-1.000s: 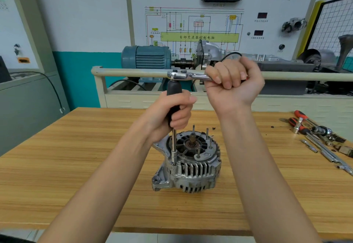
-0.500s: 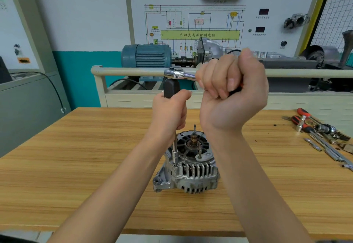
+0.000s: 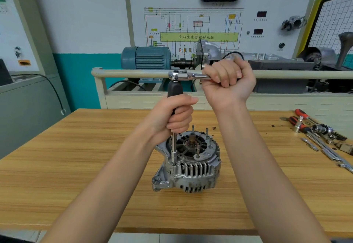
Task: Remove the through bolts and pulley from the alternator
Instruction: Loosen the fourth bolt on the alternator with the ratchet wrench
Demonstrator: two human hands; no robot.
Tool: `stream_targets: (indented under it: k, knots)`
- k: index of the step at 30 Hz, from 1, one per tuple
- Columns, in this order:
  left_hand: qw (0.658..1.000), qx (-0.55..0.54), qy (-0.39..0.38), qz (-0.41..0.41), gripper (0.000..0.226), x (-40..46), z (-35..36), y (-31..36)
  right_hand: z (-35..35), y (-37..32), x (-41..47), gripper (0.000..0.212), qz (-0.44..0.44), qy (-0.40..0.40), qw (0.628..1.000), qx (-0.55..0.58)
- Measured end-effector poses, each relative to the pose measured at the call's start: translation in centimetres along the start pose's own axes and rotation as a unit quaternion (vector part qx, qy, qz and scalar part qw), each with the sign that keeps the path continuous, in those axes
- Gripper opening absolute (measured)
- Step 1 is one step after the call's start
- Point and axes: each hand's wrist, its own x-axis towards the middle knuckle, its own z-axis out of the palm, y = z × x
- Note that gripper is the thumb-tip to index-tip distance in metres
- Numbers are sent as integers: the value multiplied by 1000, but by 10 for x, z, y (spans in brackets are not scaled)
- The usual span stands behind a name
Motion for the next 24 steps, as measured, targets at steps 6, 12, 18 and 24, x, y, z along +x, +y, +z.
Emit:
stream_targets:
  k: [6, 12, 18, 24]
  knots:
    - [975, 68, 204, 52, 54, 3, 15, -5, 10, 9, -21, 43, -122, -58, 980, -147]
    - [934, 112, 334, 65, 40, 7, 26, -10, 17, 27, -40, 46, -224, -170, 927, -249]
    - [984, 97, 133, 67, 47, -4, 11, -5, 14, 4, -28, 46, -118, -87, 974, -170]
    - [999, 9, -26, 22, 34, 0, 1, 8, 3, -4, 2, 44, 25, 23, 999, -7]
